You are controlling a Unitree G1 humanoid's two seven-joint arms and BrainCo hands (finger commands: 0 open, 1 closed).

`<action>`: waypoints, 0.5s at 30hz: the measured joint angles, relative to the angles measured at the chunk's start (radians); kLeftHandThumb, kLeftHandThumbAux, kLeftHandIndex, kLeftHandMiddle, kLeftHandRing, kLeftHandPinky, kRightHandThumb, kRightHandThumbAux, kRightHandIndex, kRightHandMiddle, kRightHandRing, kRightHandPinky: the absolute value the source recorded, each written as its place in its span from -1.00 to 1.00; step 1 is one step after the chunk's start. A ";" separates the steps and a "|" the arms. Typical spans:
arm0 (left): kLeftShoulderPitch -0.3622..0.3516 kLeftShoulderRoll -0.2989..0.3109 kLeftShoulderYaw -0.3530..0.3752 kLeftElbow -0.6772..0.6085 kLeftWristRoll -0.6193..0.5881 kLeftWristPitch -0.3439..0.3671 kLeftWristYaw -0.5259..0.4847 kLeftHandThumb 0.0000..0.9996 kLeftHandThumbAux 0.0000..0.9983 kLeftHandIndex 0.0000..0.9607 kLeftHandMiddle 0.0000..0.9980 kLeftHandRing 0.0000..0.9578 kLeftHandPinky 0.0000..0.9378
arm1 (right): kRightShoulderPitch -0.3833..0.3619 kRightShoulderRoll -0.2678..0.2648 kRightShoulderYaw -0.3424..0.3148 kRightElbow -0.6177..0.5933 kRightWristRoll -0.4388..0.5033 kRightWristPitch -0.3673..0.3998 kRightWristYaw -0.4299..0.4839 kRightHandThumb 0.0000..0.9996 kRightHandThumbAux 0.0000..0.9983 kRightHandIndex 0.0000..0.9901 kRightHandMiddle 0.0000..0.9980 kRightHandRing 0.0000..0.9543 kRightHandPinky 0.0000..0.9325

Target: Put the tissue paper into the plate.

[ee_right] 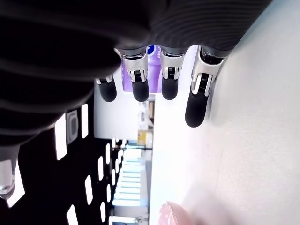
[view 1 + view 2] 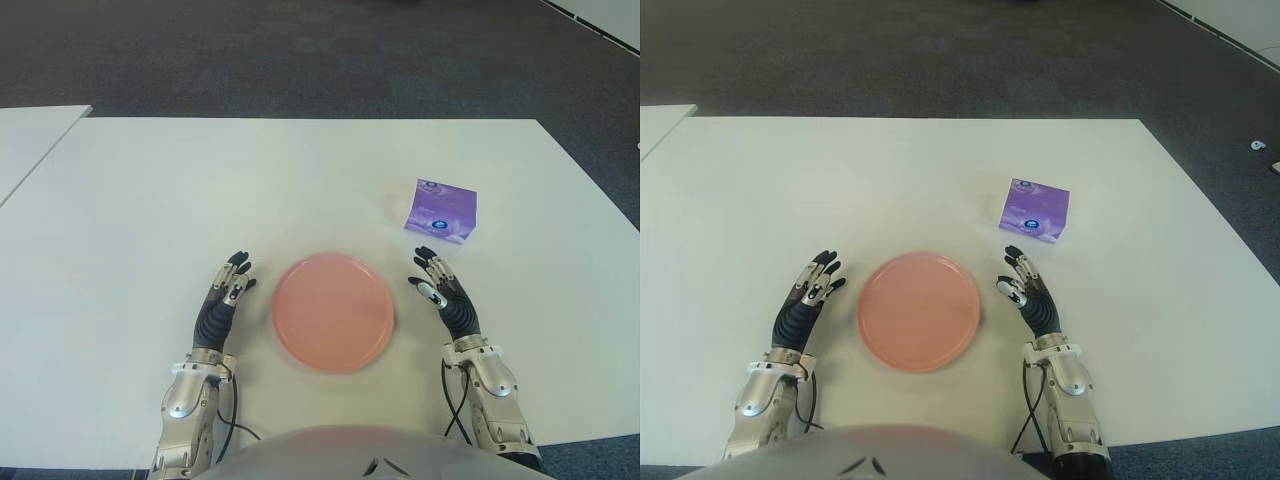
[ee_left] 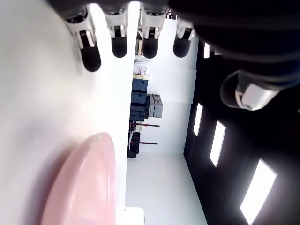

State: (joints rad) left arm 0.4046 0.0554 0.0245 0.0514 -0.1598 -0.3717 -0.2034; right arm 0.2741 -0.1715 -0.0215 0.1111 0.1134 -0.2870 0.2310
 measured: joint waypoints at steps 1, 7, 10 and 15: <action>0.000 0.001 0.000 0.001 0.006 -0.003 0.000 -1.00 -0.29 -1.00 -1.00 -1.00 -1.00 | 0.000 0.001 0.000 -0.002 0.004 0.004 0.000 -0.84 -0.04 -1.00 -1.00 -1.00 -1.00; -0.002 0.006 -0.002 0.006 0.033 -0.013 0.000 -1.00 -0.27 -1.00 -1.00 -1.00 -1.00 | 0.001 0.001 -0.001 -0.016 0.012 0.027 0.001 -0.82 -0.05 -1.00 -1.00 -1.00 -1.00; -0.004 0.009 -0.002 0.006 0.044 -0.013 0.000 -1.00 -0.27 -1.00 -1.00 -1.00 -1.00 | 0.004 -0.003 0.000 -0.021 0.006 0.028 0.000 -0.82 -0.04 -1.00 -1.00 -1.00 -1.00; -0.007 0.009 -0.003 0.008 0.057 -0.013 0.002 -1.00 -0.26 -1.00 -1.00 -1.00 -1.00 | 0.006 -0.005 0.001 -0.033 -0.011 0.041 -0.012 -0.83 0.01 -1.00 -1.00 -1.00 -1.00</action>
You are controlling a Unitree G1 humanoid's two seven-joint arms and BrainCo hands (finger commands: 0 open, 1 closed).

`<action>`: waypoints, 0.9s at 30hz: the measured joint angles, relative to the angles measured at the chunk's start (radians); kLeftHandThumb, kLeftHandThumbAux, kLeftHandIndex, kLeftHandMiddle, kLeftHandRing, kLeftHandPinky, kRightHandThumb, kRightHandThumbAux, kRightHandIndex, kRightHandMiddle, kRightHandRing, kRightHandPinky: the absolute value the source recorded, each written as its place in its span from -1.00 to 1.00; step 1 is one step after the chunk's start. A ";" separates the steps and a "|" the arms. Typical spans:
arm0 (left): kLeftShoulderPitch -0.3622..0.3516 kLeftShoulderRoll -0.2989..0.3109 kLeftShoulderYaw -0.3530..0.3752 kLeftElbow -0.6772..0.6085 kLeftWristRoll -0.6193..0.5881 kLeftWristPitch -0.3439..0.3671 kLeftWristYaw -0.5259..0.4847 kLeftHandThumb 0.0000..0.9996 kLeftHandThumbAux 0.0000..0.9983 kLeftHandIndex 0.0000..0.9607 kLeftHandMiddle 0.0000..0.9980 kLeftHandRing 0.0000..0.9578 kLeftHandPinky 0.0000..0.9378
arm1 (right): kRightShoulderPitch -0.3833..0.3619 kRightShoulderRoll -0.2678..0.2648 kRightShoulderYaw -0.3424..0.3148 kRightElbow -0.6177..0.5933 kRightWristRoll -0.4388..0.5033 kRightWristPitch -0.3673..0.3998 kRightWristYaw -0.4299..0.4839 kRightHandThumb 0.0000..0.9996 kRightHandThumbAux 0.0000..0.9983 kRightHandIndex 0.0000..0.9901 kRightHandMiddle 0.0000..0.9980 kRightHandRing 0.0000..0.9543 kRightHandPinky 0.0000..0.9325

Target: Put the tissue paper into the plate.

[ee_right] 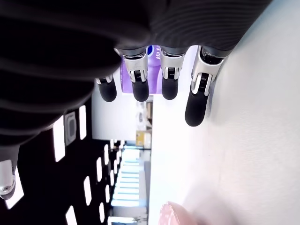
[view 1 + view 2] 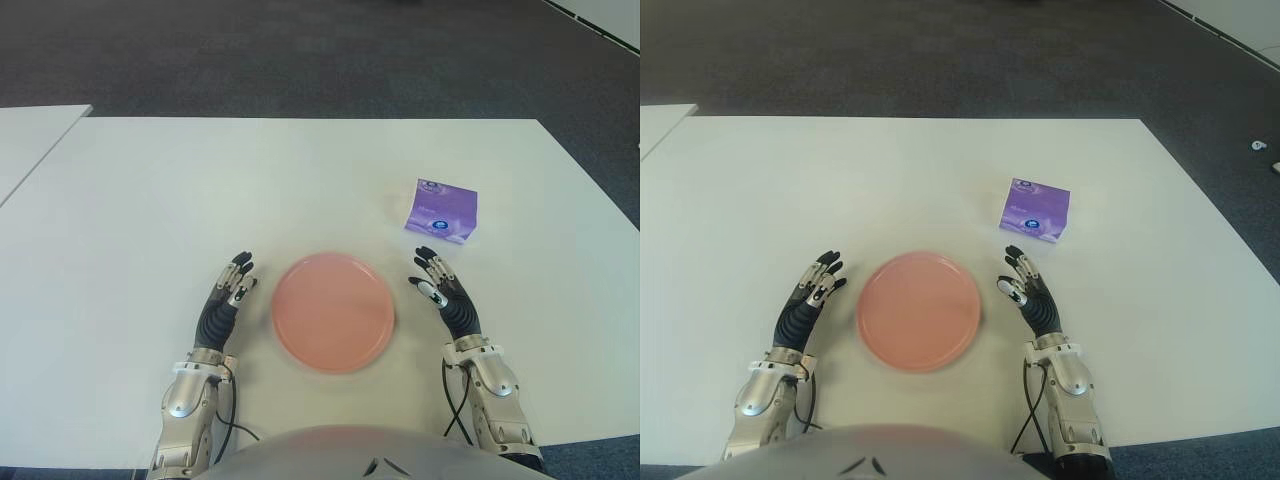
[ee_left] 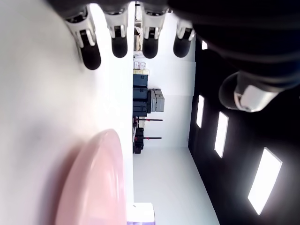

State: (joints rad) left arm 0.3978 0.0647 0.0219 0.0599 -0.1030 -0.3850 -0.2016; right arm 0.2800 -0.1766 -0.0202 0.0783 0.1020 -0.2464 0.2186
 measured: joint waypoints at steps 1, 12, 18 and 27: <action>-0.001 0.000 0.000 0.000 0.005 0.000 0.000 -1.00 -0.26 -1.00 -1.00 -1.00 -1.00 | 0.000 0.001 0.000 -0.002 -0.001 0.003 -0.004 -0.82 0.03 -1.00 -1.00 -1.00 -1.00; -0.006 0.000 -0.003 0.000 0.039 -0.004 0.013 -1.00 -0.24 -1.00 -1.00 -1.00 -1.00 | 0.027 -0.007 -0.001 -0.053 -0.176 -0.011 -0.135 -0.65 -0.09 -1.00 -1.00 -1.00 -1.00; -0.006 0.000 -0.001 0.005 0.046 -0.014 0.017 -1.00 -0.24 -1.00 -1.00 -1.00 -1.00 | 0.025 -0.107 -0.036 -0.132 -0.440 -0.018 -0.257 -0.64 -0.26 -1.00 -1.00 -1.00 -0.98; -0.027 -0.002 -0.004 0.047 0.076 -0.044 0.043 -1.00 -0.22 -1.00 -1.00 -1.00 -1.00 | -0.013 -0.215 -0.066 -0.239 -0.746 -0.023 -0.435 -0.53 -0.30 -0.97 -1.00 -1.00 -1.00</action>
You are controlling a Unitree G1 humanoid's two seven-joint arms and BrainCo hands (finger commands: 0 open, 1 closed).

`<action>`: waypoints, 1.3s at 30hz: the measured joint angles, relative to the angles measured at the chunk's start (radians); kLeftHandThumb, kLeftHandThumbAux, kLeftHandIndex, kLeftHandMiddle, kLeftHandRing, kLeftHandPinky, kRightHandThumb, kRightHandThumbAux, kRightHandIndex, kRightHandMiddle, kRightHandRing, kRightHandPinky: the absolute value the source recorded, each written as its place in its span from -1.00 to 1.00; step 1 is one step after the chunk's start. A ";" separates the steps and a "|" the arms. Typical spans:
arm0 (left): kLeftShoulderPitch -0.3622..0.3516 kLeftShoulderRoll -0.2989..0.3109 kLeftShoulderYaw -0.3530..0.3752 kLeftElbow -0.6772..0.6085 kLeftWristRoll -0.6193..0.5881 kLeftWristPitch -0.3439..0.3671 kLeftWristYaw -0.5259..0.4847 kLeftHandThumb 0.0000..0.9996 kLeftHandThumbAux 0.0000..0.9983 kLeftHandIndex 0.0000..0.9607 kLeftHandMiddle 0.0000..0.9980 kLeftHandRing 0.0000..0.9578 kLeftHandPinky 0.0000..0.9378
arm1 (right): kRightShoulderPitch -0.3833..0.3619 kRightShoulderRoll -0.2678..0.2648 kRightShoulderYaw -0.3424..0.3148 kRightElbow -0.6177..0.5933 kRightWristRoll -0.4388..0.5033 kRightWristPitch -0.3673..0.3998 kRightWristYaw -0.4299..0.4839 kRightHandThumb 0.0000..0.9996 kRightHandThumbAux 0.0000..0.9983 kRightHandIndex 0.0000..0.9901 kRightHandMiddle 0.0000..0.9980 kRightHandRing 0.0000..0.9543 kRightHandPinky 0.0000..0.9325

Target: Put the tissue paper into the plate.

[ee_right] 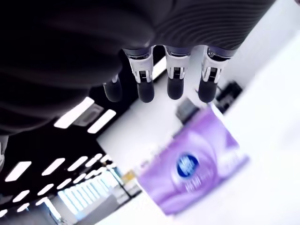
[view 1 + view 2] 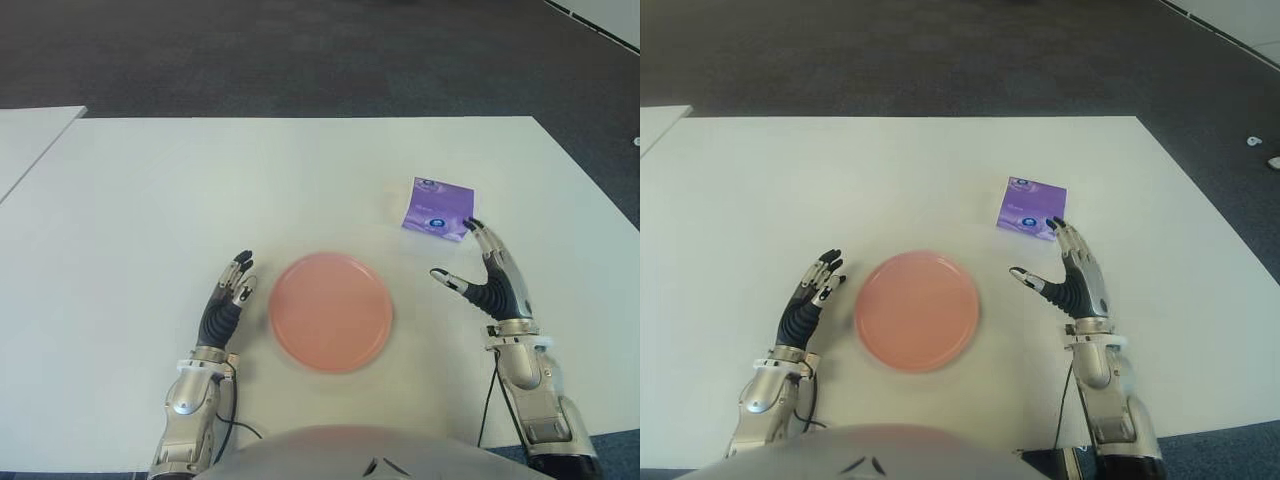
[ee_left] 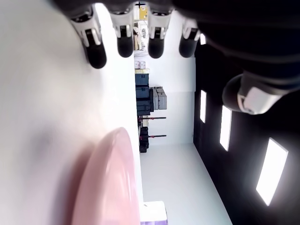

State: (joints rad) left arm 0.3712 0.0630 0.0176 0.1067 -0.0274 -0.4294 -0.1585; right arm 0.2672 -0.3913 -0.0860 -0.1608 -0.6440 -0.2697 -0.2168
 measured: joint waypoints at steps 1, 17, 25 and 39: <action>-0.001 -0.001 -0.001 0.001 0.000 -0.002 0.000 -1.00 -0.22 -1.00 -1.00 -1.00 -1.00 | -0.008 -0.012 0.000 -0.002 -0.029 0.000 -0.007 -0.52 -0.30 -0.97 -1.00 -1.00 -1.00; -0.001 -0.028 -0.009 0.001 -0.016 0.005 0.001 -1.00 -0.29 -1.00 -1.00 -1.00 -1.00 | -0.190 -0.274 0.028 0.081 -0.346 0.107 0.011 -0.53 -0.57 -1.00 -1.00 -1.00 -1.00; -0.005 -0.032 -0.017 0.001 -0.034 0.012 0.001 -1.00 -0.31 -1.00 -1.00 -1.00 -1.00 | -0.279 -0.315 0.070 0.113 -0.352 0.126 0.074 -0.56 -0.64 -1.00 -1.00 -1.00 -1.00; -0.008 -0.031 -0.031 0.001 -0.041 0.010 0.001 -1.00 -0.32 -1.00 -1.00 -1.00 -1.00 | -0.549 -0.287 0.240 0.451 -0.343 0.112 0.050 -0.56 -0.71 -1.00 -1.00 -1.00 -1.00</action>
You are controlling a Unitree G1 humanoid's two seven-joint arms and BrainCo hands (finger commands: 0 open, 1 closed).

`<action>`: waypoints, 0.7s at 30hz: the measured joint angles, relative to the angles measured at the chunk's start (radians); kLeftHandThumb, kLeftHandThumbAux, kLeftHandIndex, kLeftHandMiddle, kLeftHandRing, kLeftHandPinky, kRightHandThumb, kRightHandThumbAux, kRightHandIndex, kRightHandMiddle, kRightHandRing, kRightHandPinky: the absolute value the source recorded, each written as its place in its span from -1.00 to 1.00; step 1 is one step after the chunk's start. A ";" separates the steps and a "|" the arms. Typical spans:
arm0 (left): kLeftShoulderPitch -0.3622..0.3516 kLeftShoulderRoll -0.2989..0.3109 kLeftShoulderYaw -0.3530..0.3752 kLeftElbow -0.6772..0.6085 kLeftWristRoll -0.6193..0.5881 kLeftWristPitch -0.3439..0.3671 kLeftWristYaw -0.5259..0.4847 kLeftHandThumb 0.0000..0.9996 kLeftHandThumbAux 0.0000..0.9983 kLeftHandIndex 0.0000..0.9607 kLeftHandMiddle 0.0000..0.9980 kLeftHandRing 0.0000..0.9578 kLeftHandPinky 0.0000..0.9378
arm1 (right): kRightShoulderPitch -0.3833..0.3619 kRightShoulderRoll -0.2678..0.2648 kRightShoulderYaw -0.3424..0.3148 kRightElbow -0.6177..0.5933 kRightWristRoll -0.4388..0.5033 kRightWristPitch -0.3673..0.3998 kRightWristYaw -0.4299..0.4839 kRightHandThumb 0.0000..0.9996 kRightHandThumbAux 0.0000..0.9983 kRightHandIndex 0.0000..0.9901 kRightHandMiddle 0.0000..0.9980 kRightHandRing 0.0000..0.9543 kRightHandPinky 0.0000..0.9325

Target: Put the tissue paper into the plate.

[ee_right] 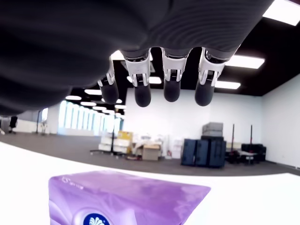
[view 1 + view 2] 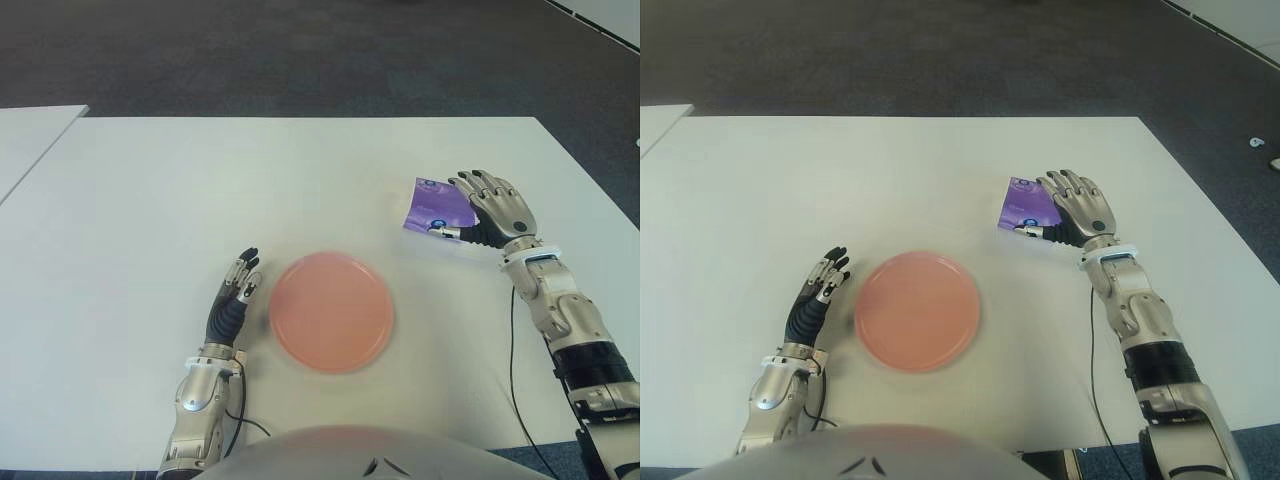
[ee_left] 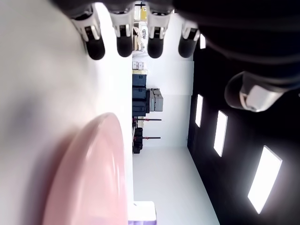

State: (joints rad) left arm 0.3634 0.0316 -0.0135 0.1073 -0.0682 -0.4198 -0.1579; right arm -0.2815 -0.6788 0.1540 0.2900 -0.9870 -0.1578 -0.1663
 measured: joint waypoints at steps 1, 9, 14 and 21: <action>0.000 0.000 -0.001 0.000 0.001 -0.001 0.000 -1.00 -0.32 -1.00 -1.00 -1.00 -1.00 | -0.014 0.001 0.008 0.016 0.002 -0.001 -0.002 -0.56 -0.70 -1.00 -1.00 -1.00 -1.00; 0.001 0.000 -0.004 0.001 0.016 -0.012 0.001 -1.00 -0.32 -1.00 -1.00 -1.00 -1.00 | -0.098 0.004 0.060 0.101 0.024 -0.014 -0.005 -0.56 -0.68 -1.00 -1.00 -1.00 -1.00; 0.001 0.000 -0.004 0.004 0.022 -0.019 0.001 -1.00 -0.33 -1.00 -1.00 -1.00 -1.00 | -0.126 0.021 0.085 0.155 0.040 -0.014 -0.006 -0.57 -0.70 -1.00 -1.00 -1.00 -1.00; 0.000 0.001 -0.005 0.006 0.030 -0.019 0.002 -1.00 -0.33 -1.00 -1.00 -1.00 -1.00 | -0.160 0.046 0.128 0.237 0.046 -0.014 -0.026 -0.56 -0.69 -1.00 -1.00 -1.00 -1.00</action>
State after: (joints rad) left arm 0.3638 0.0323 -0.0180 0.1129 -0.0379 -0.4387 -0.1564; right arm -0.4410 -0.6325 0.2817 0.5270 -0.9413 -0.1715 -0.1919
